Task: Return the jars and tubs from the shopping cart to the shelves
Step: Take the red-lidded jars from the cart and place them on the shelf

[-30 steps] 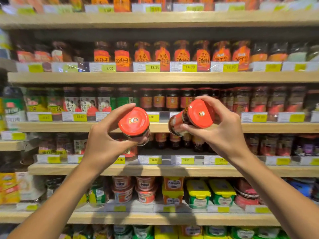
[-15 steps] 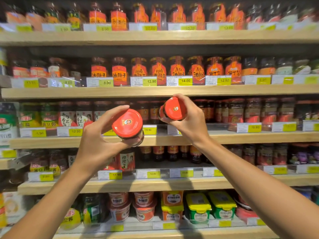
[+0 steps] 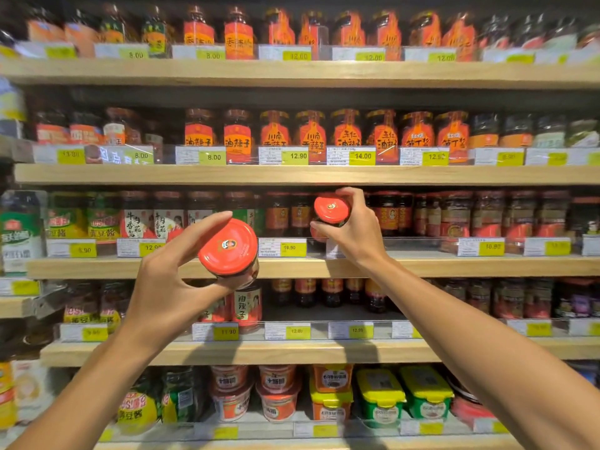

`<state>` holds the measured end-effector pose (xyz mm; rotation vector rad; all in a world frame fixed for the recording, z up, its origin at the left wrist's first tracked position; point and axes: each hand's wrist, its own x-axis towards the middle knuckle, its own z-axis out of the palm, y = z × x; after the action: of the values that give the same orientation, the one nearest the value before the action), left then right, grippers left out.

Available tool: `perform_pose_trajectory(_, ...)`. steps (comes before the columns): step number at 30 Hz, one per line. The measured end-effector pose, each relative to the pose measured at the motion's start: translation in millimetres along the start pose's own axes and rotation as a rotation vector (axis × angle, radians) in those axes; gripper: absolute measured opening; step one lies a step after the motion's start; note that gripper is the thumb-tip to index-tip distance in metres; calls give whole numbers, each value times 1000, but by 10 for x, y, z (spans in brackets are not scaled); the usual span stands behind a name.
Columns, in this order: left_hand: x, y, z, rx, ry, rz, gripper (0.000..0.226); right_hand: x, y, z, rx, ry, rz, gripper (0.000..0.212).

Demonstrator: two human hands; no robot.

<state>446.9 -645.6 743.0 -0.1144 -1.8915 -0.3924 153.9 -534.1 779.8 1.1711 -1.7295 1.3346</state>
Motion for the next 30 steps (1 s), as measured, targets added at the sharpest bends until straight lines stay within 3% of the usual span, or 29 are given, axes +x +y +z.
perform_pose_trajectory(8,80,47,15,-32,22,15,84,182,65,114,-146,69,66,59)
perform_pose_trajectory(12,146,39,71,-57,52,-3,84,264,64,177,-187,61,202,69)
perform_pose_trajectory(16,171,44,142,-69,62,-12,85,339,49,222,-186,-92,379,62)
perform_pose_trajectory(24,128,29,168,-47,44,-17,87,527,-51,346,-343,-359,385,49)
perform_pose_trajectory(30,102,23,174,-45,71,-50,86,542,3,355,-412,-488,434,68)
